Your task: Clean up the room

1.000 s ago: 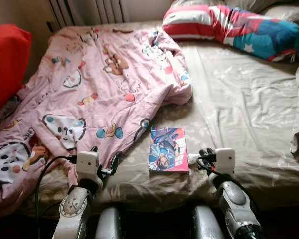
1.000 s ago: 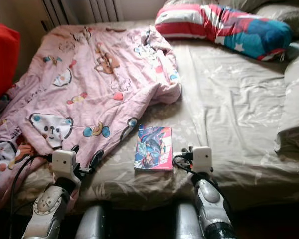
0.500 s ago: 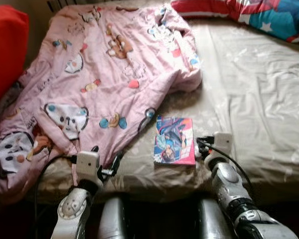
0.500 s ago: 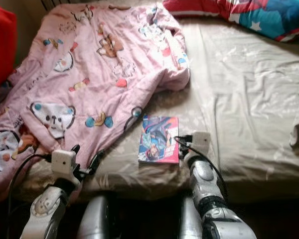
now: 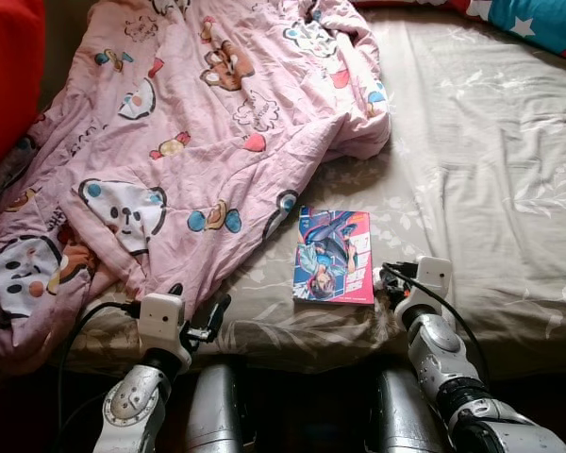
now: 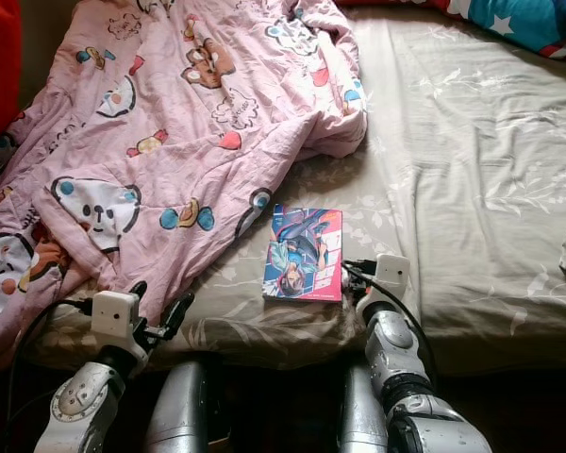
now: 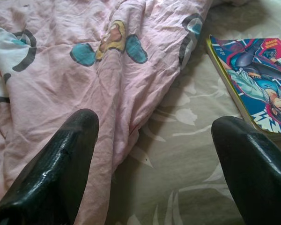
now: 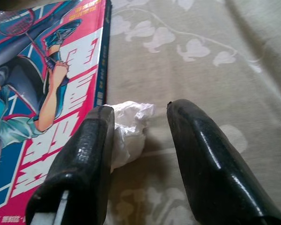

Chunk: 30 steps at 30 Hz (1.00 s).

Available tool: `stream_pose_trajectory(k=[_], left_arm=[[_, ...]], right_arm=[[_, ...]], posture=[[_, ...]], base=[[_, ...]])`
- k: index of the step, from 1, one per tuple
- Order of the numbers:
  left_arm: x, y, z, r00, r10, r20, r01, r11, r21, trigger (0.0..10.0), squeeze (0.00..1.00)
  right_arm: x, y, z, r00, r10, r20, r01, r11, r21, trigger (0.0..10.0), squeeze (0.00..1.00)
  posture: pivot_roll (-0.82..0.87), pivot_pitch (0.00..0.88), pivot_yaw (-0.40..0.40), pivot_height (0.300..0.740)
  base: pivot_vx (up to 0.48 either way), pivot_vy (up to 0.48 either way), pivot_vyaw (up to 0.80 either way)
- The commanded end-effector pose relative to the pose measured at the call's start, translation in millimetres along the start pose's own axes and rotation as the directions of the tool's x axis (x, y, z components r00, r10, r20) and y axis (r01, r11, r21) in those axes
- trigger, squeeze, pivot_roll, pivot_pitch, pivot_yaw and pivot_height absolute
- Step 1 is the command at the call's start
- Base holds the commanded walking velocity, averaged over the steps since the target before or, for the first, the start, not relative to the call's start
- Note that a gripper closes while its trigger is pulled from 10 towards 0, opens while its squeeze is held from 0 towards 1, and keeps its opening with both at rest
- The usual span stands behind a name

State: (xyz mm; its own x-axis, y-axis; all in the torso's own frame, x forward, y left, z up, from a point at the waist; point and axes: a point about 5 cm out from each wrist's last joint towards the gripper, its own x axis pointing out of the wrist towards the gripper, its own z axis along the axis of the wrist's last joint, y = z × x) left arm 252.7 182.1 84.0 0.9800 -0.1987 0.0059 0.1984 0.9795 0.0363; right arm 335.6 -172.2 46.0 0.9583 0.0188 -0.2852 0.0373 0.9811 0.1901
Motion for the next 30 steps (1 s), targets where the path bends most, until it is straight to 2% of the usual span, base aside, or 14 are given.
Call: stream_pose_trajectory(k=[1, 10, 11, 12, 13, 15, 16, 30], left_arm=[[-6.6, 6.7, -3.3, 0.999, 0.024, -0.030, -0.024, 1.000, 0.005, 10.0, 0.00], [-7.4, 7.1, -2.8, 0.999, 0.025, -0.036, -0.025, 1.000, 0.008, 10.0, 0.00], [-7.6, 7.2, -2.8, 0.999, 0.024, -0.037, -0.024, 1.000, 0.008, 10.0, 0.00], [-7.6, 7.2, -2.8, 0.999, 0.024, -0.037, -0.024, 1.000, 0.008, 10.0, 0.00], [-7.7, 7.2, -2.9, 0.999, 0.024, -0.038, -0.023, 1.000, 0.008, 10.0, 0.00], [-8.0, 7.6, -3.3, 0.999, 0.023, -0.041, -0.023, 1.000, 0.008, 10.0, 0.00], [-8.4, 7.9, -3.7, 0.999, 0.025, -0.043, -0.024, 1.000, 0.008, 10.0, 0.00], [-6.1, 10.0, -3.5, 0.999, 0.034, -0.040, -0.034, 0.999, 0.018, 10.0, 0.00]], right_arm=[[-1.4, 4.3, -8.6, 0.999, 0.012, -0.035, -0.011, 1.000, 0.021, 10.0, 0.00], [-2.8, 12.0, -18.3, 0.995, 0.050, -0.090, -0.050, 0.999, 0.005, 10.0, 0.00], [-3.2, 12.5, -19.7, 0.994, 0.052, -0.098, -0.052, 0.999, -0.001, 4.8, 0.00], [-3.2, 12.5, -19.7, 0.994, 0.052, -0.098, -0.052, 0.999, -0.001, 4.8, 0.00], [-3.4, 12.8, -20.9, 0.993, 0.052, -0.104, -0.053, 0.999, -0.004, 3.5, 0.00], [-3.8, 12.9, -22.5, 0.992, 0.049, -0.114, -0.050, 0.999, -0.007, 3.4, 0.00], [-4.0, 12.7, -22.8, 0.992, 0.046, -0.115, -0.047, 0.999, -0.007, 0.0, 0.00], [-3.3, 10.6, -20.5, 0.994, 0.024, -0.103, -0.025, 1.000, -0.009, 0.0, 0.00]], posture=[[0.09, 0.275, 0.097, 0.583], [0.10, 0.277, 0.101, 0.583], [0.09, 0.278, 0.102, 0.583], [0.09, 0.278, 0.102, 0.583], [0.10, 0.278, 0.102, 0.583], [0.10, 0.278, 0.102, 0.583], [0.10, 0.277, 0.102, 0.583], [0.10, 0.255, 0.103, 0.583]], base=[[0.000, 0.000, 0.00], [0.000, 0.000, 0.00], [0.000, 0.000, 0.00], [0.000, 0.000, 0.00], [0.000, 0.000, 0.00], [0.000, 0.000, 0.00], [0.000, 0.000, 0.00], [0.000, 0.000, 0.00]])
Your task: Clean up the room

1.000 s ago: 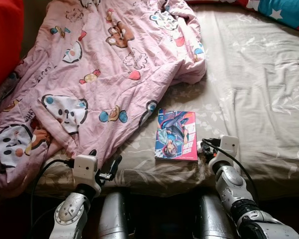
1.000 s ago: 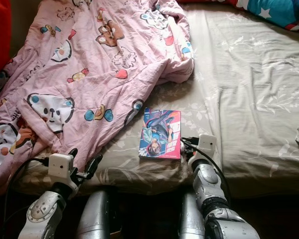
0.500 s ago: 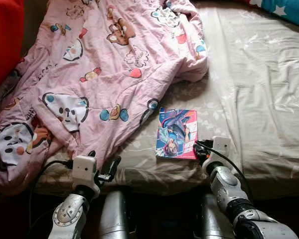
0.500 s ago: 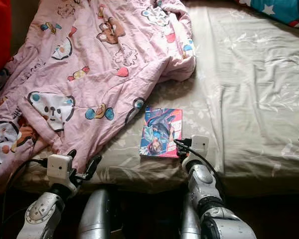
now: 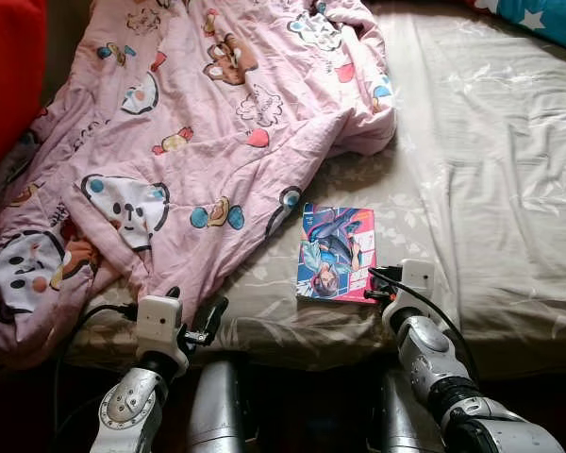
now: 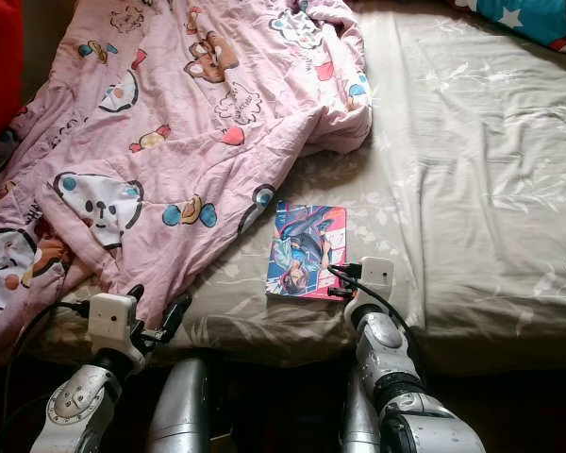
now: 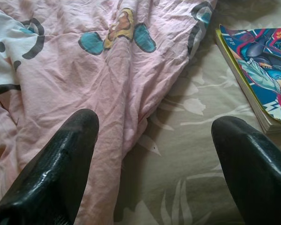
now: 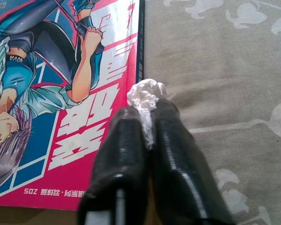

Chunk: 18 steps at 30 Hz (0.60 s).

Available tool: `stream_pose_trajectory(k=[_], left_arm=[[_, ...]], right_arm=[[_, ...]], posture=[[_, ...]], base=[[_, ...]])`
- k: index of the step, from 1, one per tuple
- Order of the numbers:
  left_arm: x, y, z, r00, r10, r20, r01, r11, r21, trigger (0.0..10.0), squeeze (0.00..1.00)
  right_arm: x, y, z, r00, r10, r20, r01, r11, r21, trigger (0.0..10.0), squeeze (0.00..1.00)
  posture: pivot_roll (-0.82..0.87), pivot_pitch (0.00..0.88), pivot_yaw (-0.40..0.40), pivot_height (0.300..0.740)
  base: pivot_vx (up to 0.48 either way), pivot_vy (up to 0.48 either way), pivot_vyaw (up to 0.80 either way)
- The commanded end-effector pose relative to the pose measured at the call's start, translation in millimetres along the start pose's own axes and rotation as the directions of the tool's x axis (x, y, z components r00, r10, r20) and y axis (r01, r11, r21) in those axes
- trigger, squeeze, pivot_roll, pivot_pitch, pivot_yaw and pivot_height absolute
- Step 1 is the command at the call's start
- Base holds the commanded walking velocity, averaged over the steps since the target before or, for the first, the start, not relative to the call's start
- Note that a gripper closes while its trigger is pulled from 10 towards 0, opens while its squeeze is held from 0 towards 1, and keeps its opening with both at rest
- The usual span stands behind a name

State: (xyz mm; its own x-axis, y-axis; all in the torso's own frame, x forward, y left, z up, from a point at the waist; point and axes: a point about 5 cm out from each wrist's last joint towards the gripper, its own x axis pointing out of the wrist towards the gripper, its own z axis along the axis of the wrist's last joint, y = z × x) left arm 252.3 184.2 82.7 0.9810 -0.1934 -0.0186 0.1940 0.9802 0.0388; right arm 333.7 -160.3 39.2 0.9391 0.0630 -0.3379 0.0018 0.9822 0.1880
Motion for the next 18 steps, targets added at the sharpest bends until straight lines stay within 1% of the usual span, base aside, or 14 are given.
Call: stream_pose_trajectory(k=[1, 4, 10, 14, 16, 17, 18], left_arm=[[-4.6, 8.0, -1.9, 0.999, 0.030, -0.014, -0.030, 0.999, 0.015, 10.0, 0.00], [-3.4, 8.4, -1.2, 0.999, 0.032, -0.010, -0.032, 0.999, 0.015, 10.0, 0.00], [0.8, 9.2, 0.1, 0.999, 0.040, 0.001, -0.040, 0.999, 0.015, 10.0, 0.00], [4.6, 8.8, 0.3, 0.999, 0.047, 0.010, -0.047, 0.999, 0.012, 10.0, 0.00], [5.5, 8.7, 0.1, 0.999, 0.049, 0.010, -0.049, 0.999, 0.010, 10.0, 0.00], [7.4, 8.1, -1.6, 0.998, 0.060, 0.012, -0.060, 0.998, 0.001, 10.0, 0.00], [7.4, 8.1, -1.6, 0.998, 0.060, 0.012, -0.060, 0.998, 0.001, 10.0, 0.00]], right_arm=[[-2.8, 0.5, -11.4, 0.999, -0.009, -0.039, 0.010, 1.000, 0.004, 0.0, 0.00], [-2.7, 0.5, -11.0, 0.999, -0.013, -0.037, 0.013, 1.000, 0.004, 0.0, 0.00], [-2.9, -6.5, -6.1, 0.997, -0.075, -0.002, 0.075, 0.997, 0.010, 0.0, 0.00], [-4.6, -14.6, -2.1, 0.990, -0.134, 0.042, 0.133, 0.991, 0.024, 0.0, 0.00], [-4.9, -15.3, -0.6, 0.989, -0.138, 0.058, 0.136, 0.990, 0.032, 0.0, 0.00], [-6.0, -15.7, 3.4, 0.984, -0.137, 0.111, 0.132, 0.990, 0.048, 0.0, 0.00], [-6.0, -15.7, 3.4, 0.984, -0.137, 0.111, 0.132, 0.990, 0.048, 0.0, 0.00]], posture=[[0.10, 0.254, 0.103, 0.583], [0.10, 0.250, 0.101, 0.583], [0.10, 0.226, 0.094, 0.583], [0.09, 0.204, 0.085, 0.583], [0.09, 0.196, 0.081, 0.583], [0.08, 0.186, 0.074, 0.583], [0.08, 0.186, 0.074, 0.583]], base=[[0.000, 0.000, 0.00], [0.000, 0.000, 0.00], [0.000, 0.000, 0.00], [0.000, 0.000, 0.00], [0.000, 0.000, 0.00], [0.000, 0.000, 0.00], [0.000, 0.000, 0.00]])
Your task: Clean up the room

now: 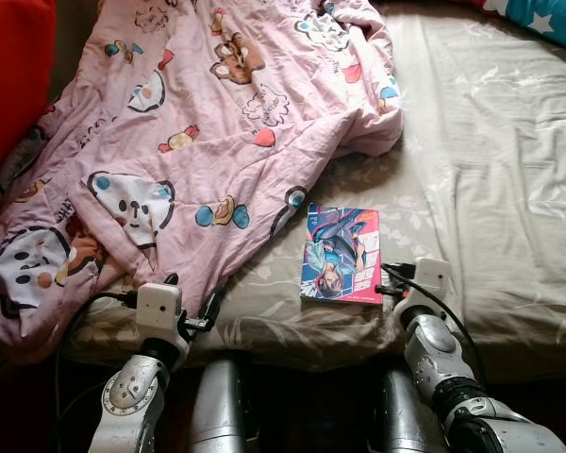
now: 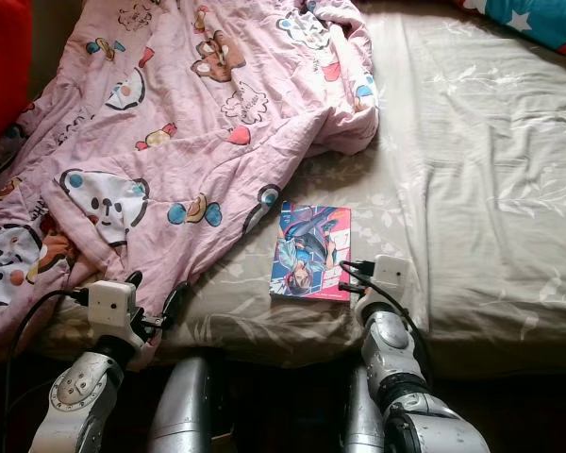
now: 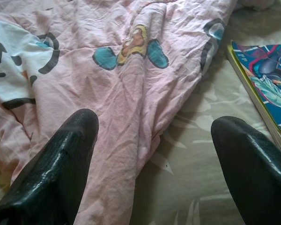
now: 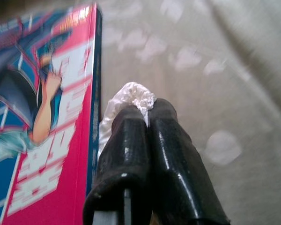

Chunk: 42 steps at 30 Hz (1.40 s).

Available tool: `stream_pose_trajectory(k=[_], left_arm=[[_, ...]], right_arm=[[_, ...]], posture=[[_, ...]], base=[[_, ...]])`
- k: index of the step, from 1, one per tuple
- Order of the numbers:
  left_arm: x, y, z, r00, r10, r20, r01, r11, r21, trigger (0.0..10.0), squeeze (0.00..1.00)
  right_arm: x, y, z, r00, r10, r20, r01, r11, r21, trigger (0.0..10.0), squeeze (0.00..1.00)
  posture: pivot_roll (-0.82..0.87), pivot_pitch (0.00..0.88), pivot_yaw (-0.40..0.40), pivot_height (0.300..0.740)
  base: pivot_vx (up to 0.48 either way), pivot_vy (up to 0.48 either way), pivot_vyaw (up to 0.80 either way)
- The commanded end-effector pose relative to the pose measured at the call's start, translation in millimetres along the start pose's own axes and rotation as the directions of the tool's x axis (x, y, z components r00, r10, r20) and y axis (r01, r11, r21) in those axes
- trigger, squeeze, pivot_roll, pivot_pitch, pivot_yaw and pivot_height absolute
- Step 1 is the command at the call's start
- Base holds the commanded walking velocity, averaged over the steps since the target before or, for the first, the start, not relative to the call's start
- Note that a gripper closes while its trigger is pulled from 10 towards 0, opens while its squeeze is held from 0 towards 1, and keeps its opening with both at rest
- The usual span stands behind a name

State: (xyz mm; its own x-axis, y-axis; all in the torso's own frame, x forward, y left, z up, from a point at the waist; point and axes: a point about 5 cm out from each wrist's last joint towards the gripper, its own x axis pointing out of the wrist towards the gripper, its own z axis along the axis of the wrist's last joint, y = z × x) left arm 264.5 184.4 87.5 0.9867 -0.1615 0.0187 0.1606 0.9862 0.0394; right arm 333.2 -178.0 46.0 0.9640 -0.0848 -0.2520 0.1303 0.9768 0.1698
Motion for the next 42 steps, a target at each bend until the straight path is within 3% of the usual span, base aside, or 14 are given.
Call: stream_pose_trajectory(k=[1, 5, 14, 15, 16, 18, 21, 22, 24, 25, 27, 34, 42], left_arm=[[-4.0, 5.2, -6.9, 0.999, 0.028, -0.024, -0.028, 1.000, 0.001, 10.0, 0.00], [-1.9, 8.4, -13.1, 0.998, 0.061, -0.031, -0.062, 0.998, -0.008, 10.0, 0.00], [-10.9, 30.2, -38.7, 0.978, 0.176, -0.112, -0.180, 0.983, -0.029, 10.0, 0.00], [-12.5, 32.5, -44.2, 0.973, 0.192, -0.132, -0.198, 0.979, -0.037, 10.0, 0.00], [-15.7, 36.0, -54.6, 0.961, 0.216, -0.174, -0.227, 0.973, -0.046, 10.0, 0.00], [-16.6, 36.6, -59.3, 0.956, 0.221, -0.194, -0.236, 0.970, -0.053, 10.0, 0.00], [-26.1, 33.8, -87.6, 0.922, 0.191, -0.336, -0.229, 0.970, -0.076, 10.0, 0.00], [-26.1, 33.8, -87.6, 0.922, 0.191, -0.336, -0.229, 0.970, -0.076, 10.0, 0.00], [-35.8, 35.1, -101.7, 0.892, 0.194, -0.408, -0.244, 0.967, -0.073, 10.0, 0.00], [-45.4, 38.3, -112.4, 0.859, 0.215, -0.464, -0.274, 0.960, -0.063, 10.0, 0.00], [-51.0, 39.8, -117.9, 0.841, 0.226, -0.492, -0.292, 0.954, -0.062, 10.0, 0.00], [-57.1, 40.3, -124.5, 0.826, 0.231, -0.514, -0.307, 0.949, -0.068, 10.0, 0.00], [-63.7, 37.3, -132.7, 0.805, 0.228, -0.548, -0.313, 0.947, -0.066, 10.0, 0.00]], right_arm=[[-3.3, 0.4, -4.3, 1.000, -0.004, 0.014, 0.004, 1.000, 0.024, 0.0, 0.00], [-7.2, 5.3, 3.4, 0.990, 0.070, 0.123, -0.069, 0.998, -0.014, 0.0, 0.00], [-29.7, -1.9, -6.0, 0.970, 0.139, 0.197, -0.116, 0.985, -0.124, 0.0, 0.00], [-33.0, -2.7, -7.7, 0.969, 0.146, 0.197, -0.121, 0.984, -0.132, 2.9, 0.00], [-36.7, -3.7, -9.5, 0.969, 0.151, 0.196, -0.125, 0.983, -0.136, 10.0, 0.00], [-37.4, -4.2, -10.9, 0.970, 0.153, 0.188, -0.129, 0.983, -0.132, 10.0, 0.00], [-41.1, -10.5, -16.9, 0.976, 0.145, 0.164, -0.127, 0.985, -0.117, 10.0, 0.00], [-41.1, -10.5, -16.9, 0.976, 0.145, 0.164, -0.127, 0.985, -0.117, 10.0, 0.00], [-41.2, -12.8, -17.6, 0.979, 0.135, 0.154, -0.120, 0.988, -0.099, 10.0, 0.00], [-40.5, -14.1, -16.1, 0.981, 0.130, 0.147, -0.116, 0.988, -0.100, 10.0, 0.00], [-39.9, -14.2, -12.6, 0.978, 0.131, 0.163, -0.119, 0.989, -0.085, 10.0, 0.00], [-38.1, -14.7, -8.7, 0.975, 0.133, 0.177, -0.122, 0.990, -0.073, 10.0, 0.00], [-43.4, -21.2, -26.4, 0.988, 0.114, 0.106, -0.106, 0.992, -0.074, 10.0, 0.00]], posture=[[0.08, 0.180, 0.070, 0.583], [0.06, 0.140, 0.046, 0.583], [0.01, 0.094, 0.026, 0.583], [0.00, 0.086, 0.025, 0.583], [-0.01, 0.083, 0.026, 0.583], [-0.02, 0.081, 0.027, 0.583], [-0.01, 0.069, 0.028, 0.583], [-0.01, 0.069, 0.028, 0.583], [-0.02, 0.057, 0.029, 0.583], [-0.02, 0.051, 0.030, 0.583], [-0.02, 0.048, 0.031, 0.583], [-0.02, 0.037, 0.033, 0.608], [-0.01, 0.019, 0.034, 0.663]], base=[[0.000, 0.000, 0.00], [0.000, 0.000, 0.00], [0.000, 0.000, 0.00], [0.000, 0.000, 0.00], [0.000, 0.000, 0.00], [0.000, 0.000, 0.00], [0.000, 0.000, 0.00], [0.000, 0.000, 0.00], [0.000, 0.000, 0.00], [0.000, 0.000, 0.00], [0.000, 0.000, 0.00], [0.000, 0.000, 0.00], [0.000, 0.000, 0.00]])
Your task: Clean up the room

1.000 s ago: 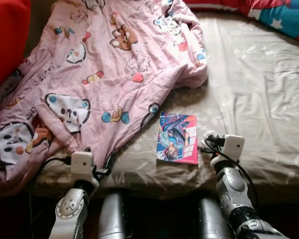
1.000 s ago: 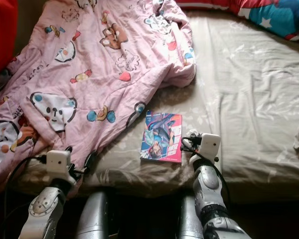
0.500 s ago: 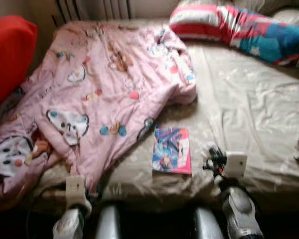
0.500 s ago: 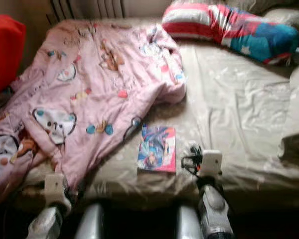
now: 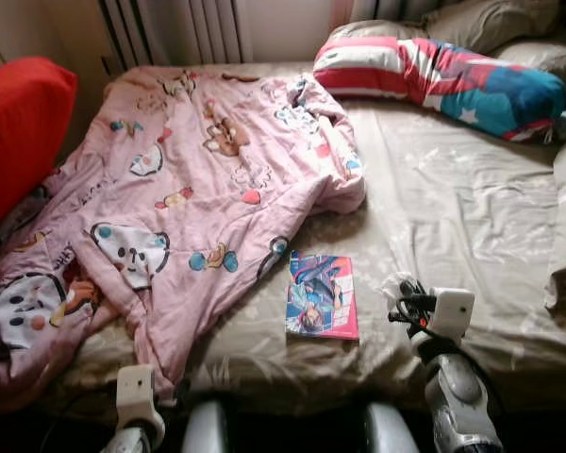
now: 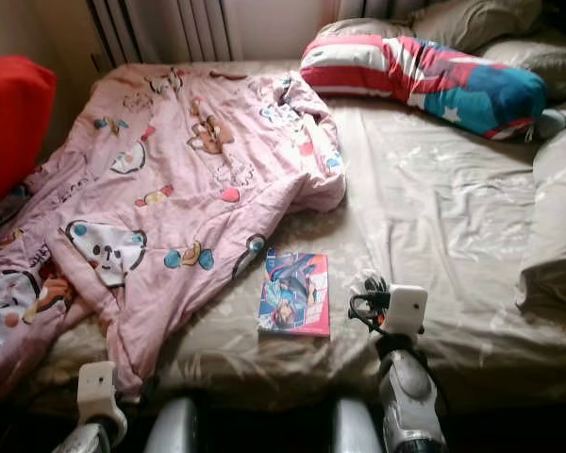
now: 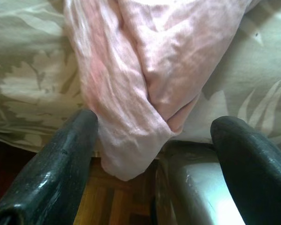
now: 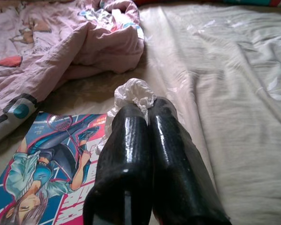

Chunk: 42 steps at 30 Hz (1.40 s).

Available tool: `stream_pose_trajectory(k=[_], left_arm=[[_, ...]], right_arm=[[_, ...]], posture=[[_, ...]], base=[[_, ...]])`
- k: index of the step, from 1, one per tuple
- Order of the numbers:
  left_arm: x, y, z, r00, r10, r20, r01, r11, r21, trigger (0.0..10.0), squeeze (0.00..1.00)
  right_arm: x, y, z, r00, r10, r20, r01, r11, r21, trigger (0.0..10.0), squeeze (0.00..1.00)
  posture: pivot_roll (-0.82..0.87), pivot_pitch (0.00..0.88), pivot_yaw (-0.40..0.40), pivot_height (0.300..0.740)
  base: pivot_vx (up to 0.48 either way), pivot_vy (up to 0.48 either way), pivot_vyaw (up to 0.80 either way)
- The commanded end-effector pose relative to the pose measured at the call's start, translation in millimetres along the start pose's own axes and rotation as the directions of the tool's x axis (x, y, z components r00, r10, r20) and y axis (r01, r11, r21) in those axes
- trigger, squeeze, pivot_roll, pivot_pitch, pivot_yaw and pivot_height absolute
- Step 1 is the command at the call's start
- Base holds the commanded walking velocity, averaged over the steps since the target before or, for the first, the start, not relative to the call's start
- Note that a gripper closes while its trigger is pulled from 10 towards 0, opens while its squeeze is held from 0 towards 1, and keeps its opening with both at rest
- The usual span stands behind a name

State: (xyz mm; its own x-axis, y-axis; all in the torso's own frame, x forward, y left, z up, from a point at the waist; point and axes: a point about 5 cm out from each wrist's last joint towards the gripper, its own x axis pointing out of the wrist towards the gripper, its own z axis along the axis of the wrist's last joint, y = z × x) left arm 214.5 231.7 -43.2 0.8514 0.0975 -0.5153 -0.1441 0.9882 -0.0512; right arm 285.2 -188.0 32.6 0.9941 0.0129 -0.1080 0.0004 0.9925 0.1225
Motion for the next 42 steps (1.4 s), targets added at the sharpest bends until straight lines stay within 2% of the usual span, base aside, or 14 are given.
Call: stream_pose_trajectory(k=[1, 9, 12, 19, 21, 25, 27, 28, 30, 31, 33, 42], left_arm=[[-2.1, 5.3, -3.4, 1.000, 0.019, -0.011, -0.019, 1.000, 0.008, 10.0, 0.00], [-7.8, 9.7, -17.6, 0.996, 0.043, -0.073, -0.042, 0.999, 0.011, 10.0, 0.00], [-9.0, 10.0, -20.5, 0.995, 0.046, -0.084, -0.045, 0.999, 0.009, 10.0, 0.00], [-14.2, 8.1, -34.8, 0.987, 0.050, -0.155, -0.050, 0.999, 0.006, 10.0, 0.00], [-15.4, 7.3, -38.2, 0.983, 0.048, -0.175, -0.048, 0.999, 0.005, 10.0, 0.00], [-17.6, 6.0, -44.4, 0.976, 0.042, -0.214, -0.043, 0.999, 0.002, 10.0, 0.00], [-18.5, 5.4, -47.3, 0.971, 0.039, -0.235, -0.038, 0.999, 0.008, 10.0, 0.00], [-18.7, 5.1, -48.4, 0.968, 0.038, -0.248, -0.036, 0.999, 0.015, 10.0, 0.00], [-18.0, 4.8, -47.8, 0.968, 0.039, -0.249, -0.036, 0.999, 0.016, 10.0, 0.00], [-17.0, 3.9, -46.9, 0.967, 0.038, -0.251, -0.035, 0.999, 0.016, 10.0, 0.00], [-14.5, 0.8, -44.9, 0.966, 0.030, -0.256, -0.025, 0.999, 0.021, 10.0, 0.00], [-11.6, -3.8, -42.7, 0.965, 0.014, -0.263, -0.007, 1.000, 0.027, 10.0, 0.00]], right_arm=[[-2.6, -2.8, -4.9, 1.000, -0.011, -0.023, 0.011, 1.000, 0.004, 10.0, 0.00], [-4.6, -7.1, -10.5, 0.999, -0.020, -0.050, 0.020, 1.000, -0.005, 10.0, 0.00], [-5.4, -8.0, -13.4, 0.998, -0.022, -0.064, 0.021, 1.000, -0.015, 10.0, 0.00], [-19.4, -18.5, -41.0, 0.975, -0.060, -0.213, 0.053, 0.998, -0.037, 10.0, 0.00], [-26.7, -24.1, -51.6, 0.957, -0.092, -0.274, 0.084, 0.996, -0.042, 10.0, 0.00], [-50.7, -35.2, -79.9, 0.884, -0.164, -0.438, 0.159, 0.986, -0.048, 10.0, 0.00], [-62.6, -35.7, -92.6, 0.842, -0.173, -0.510, 0.161, 0.985, -0.068, 10.0, 0.00], [-71.7, -35.1, -101.5, 0.809, -0.178, -0.561, 0.162, 0.984, -0.080, 10.0, 0.00], [-79.3, -34.4, -108.7, 0.777, -0.183, -0.603, 0.158, 0.983, -0.094, 10.0, 0.00], [-86.6, -34.5, -114.9, 0.745, -0.192, -0.639, 0.164, 0.981, -0.103, 10.0, 0.00], [-92.0, -34.0, -119.6, 0.717, -0.199, -0.668, 0.176, 0.979, -0.103, 10.0, 0.00], [-88.3, -27.3, -119.9, 0.716, -0.186, -0.673, 0.171, 0.981, -0.090, 10.0, 0.00]], posture=[[-0.01, 0.019, 0.034, 0.668], [-0.01, 0.000, 0.030, 0.728], [-0.01, 0.000, 0.029, 0.738], [-0.01, 0.000, 0.018, 0.740], [-0.01, 0.000, 0.018, 0.740], [-0.01, 0.000, 0.020, 0.740], [-0.01, 0.000, 0.023, 0.740], [-0.01, 0.000, 0.026, 0.740], [-0.02, 0.000, 0.030, 0.740], [-0.01, 0.000, 0.031, 0.740], [0.00, 0.000, 0.037, 0.740], [-0.02, 0.000, 0.043, 0.740]], base=[[0.000, 0.000, 0.00], [0.000, 0.000, 0.00], [0.000, 0.000, 0.00], [0.000, 0.000, 0.00], [0.000, 0.000, 0.00], [0.000, 0.000, 0.00], [0.000, 0.000, 0.00], [0.000, 0.000, 0.00], [0.000, 0.000, 0.00], [0.000, 0.000, 0.00], [0.000, 0.000, 0.00], [0.000, 0.000, 0.00]])
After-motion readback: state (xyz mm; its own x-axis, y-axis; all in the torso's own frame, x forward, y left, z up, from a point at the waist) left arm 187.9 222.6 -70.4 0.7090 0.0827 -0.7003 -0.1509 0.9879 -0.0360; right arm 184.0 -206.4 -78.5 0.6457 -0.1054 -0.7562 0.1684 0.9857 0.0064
